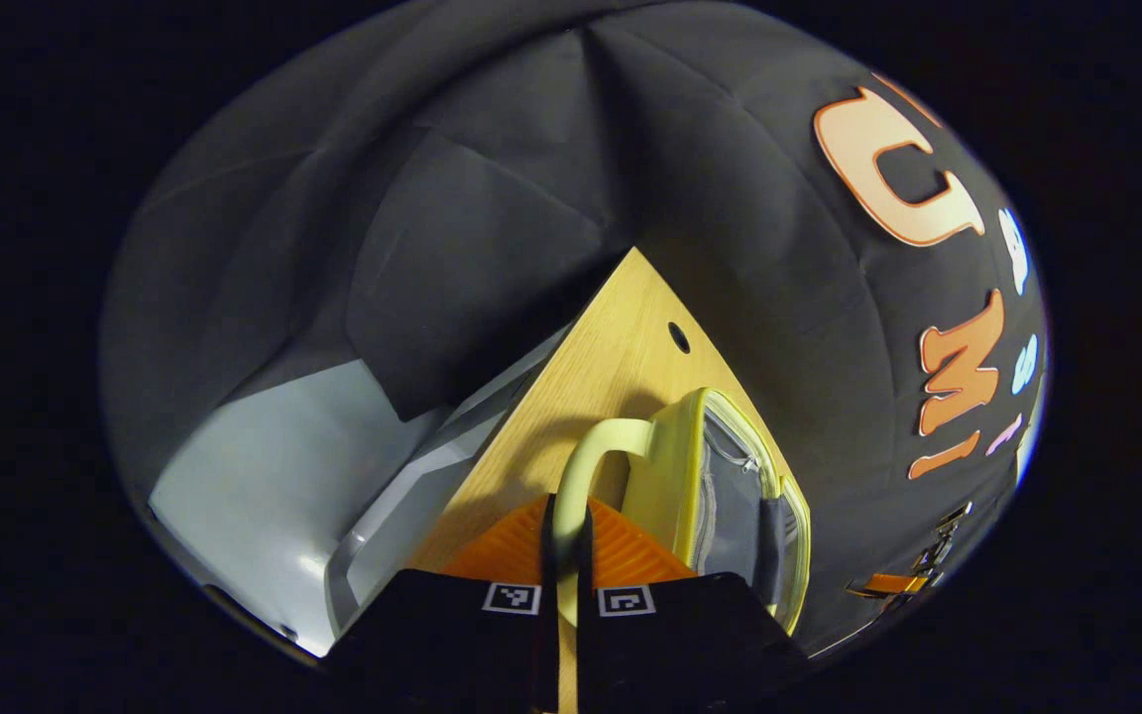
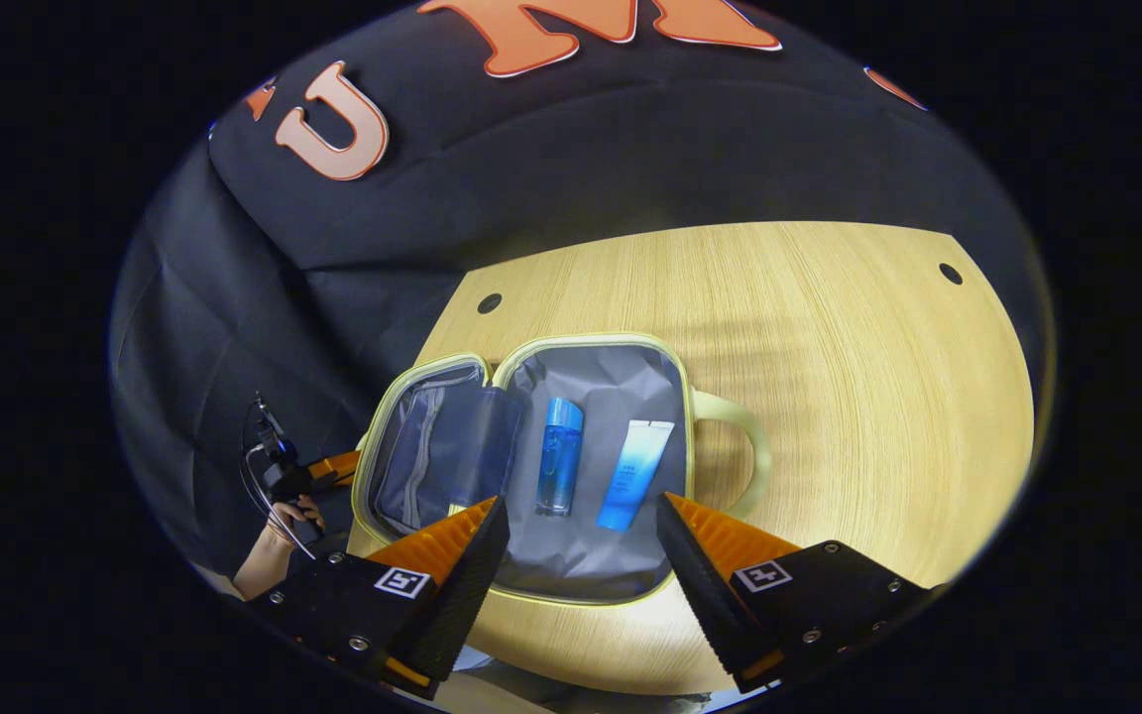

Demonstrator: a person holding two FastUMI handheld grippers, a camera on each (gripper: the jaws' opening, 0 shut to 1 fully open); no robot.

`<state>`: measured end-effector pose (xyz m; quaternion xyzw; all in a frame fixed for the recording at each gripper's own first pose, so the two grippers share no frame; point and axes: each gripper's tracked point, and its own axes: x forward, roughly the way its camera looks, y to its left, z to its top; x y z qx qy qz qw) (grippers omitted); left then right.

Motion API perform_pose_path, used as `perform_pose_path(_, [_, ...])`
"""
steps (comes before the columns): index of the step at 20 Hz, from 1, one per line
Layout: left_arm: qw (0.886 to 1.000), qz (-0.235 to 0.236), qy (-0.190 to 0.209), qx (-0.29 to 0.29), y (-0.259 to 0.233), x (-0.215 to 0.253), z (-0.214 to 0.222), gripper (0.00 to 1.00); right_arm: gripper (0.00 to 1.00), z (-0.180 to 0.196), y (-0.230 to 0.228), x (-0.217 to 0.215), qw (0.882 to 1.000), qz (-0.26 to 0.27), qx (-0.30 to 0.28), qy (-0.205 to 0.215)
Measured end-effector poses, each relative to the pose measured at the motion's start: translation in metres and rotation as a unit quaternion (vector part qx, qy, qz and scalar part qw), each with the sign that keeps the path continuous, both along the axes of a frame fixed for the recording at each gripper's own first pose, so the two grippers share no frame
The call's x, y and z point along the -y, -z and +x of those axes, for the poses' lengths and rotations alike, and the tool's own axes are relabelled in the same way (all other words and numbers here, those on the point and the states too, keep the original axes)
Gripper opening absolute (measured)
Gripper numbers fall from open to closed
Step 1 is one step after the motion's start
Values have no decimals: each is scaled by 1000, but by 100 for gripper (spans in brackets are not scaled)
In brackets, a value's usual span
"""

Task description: First open the suitcase, pack the skin care products into it, and then close the suitcase.

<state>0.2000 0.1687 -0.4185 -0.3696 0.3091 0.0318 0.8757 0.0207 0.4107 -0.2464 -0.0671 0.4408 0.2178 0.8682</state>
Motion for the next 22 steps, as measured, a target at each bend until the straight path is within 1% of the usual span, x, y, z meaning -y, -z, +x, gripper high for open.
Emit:
perform_pose_path(3, [996,75,34,-17,-15,5,0,7,96,5,-5,-2,1000,10,7,-1])
perform_pose_path(6, [987,145,63,-21,-46,15,1,7,96,9,-11,-3,1000,20,18,-5])
perform_pose_path(8, [981,178,76,-6,-77,23,6,6,96,10,-17,0,999,22,25,-10])
perform_pose_path(11, [972,214,93,13,-127,41,2,6,96,11,-26,6,999,32,33,-17])
perform_pose_path(12, [968,228,100,18,-145,52,1,6,96,8,-29,10,999,38,34,-17])
perform_pose_path(15, [947,295,120,44,-192,92,6,6,96,2,-42,14,997,65,35,-31])
perform_pose_path(18, [928,349,125,43,-224,127,9,6,95,0,-59,31,995,80,46,-45])
perform_pose_path(20, [918,376,120,41,-240,153,8,6,95,1,-70,50,994,81,57,-52])
perform_pose_path(22, [913,385,122,52,-258,186,10,6,95,2,-78,72,993,80,65,-54])
